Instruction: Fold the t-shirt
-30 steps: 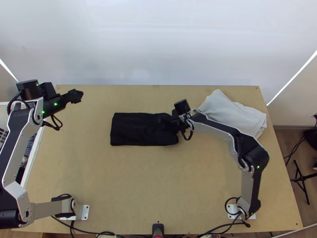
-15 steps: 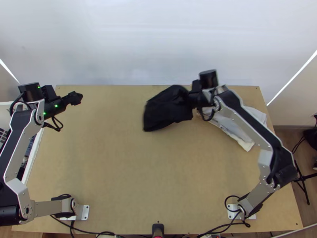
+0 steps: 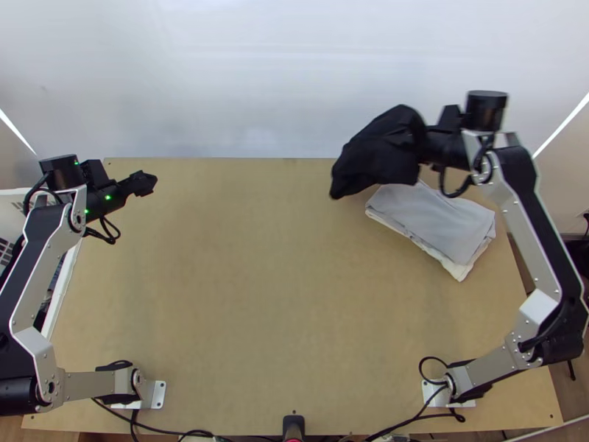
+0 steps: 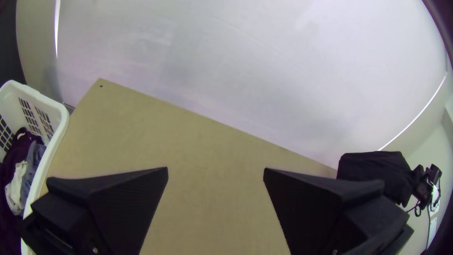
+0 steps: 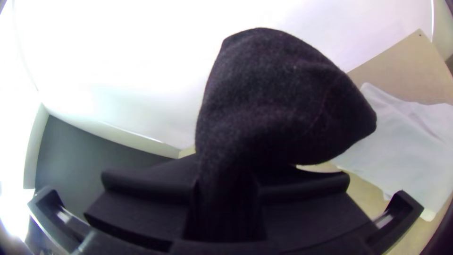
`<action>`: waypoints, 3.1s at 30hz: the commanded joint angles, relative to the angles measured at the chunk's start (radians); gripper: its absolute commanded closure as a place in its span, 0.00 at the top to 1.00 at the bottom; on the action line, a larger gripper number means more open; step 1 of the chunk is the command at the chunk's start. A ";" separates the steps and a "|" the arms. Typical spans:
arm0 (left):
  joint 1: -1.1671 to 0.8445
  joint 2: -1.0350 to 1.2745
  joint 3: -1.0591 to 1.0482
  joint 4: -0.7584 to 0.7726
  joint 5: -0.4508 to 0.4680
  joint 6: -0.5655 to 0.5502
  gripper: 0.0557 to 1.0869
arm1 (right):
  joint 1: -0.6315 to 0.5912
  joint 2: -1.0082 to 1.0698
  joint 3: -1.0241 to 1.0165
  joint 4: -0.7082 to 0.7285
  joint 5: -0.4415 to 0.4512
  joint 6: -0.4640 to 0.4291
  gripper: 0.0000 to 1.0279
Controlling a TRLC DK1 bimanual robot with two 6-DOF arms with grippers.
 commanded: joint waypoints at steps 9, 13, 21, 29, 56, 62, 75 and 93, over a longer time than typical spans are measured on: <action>-0.014 0.017 0.025 0.017 0.009 -0.003 0.95 | -0.221 -0.125 -0.083 -0.012 0.003 -0.008 0.03; -0.014 0.017 0.032 0.016 0.009 -0.003 0.95 | -0.247 -0.148 -0.137 -0.011 0.003 -0.020 0.03; -0.014 0.015 0.034 0.013 0.010 -0.006 0.95 | -0.222 -0.156 -0.121 0.003 0.006 -0.015 0.03; -0.005 0.008 0.031 0.011 0.010 -0.016 0.95 | -0.173 -0.105 -0.094 0.011 0.018 -0.008 0.03; 0.000 0.025 0.039 0.017 0.010 -0.023 0.95 | -0.385 -0.185 -0.543 0.106 0.024 -0.239 0.03; 0.000 0.023 0.042 0.016 0.012 -0.022 0.95 | -0.437 -0.223 -0.624 0.106 0.026 -0.294 0.03; 0.001 0.015 0.058 -0.006 0.018 -0.011 0.95 | -0.547 -0.258 -0.761 0.173 0.046 -0.411 0.06; 0.018 -0.020 0.040 -0.021 0.018 -0.009 0.95 | -0.635 -0.669 -1.063 0.706 0.511 -0.856 0.96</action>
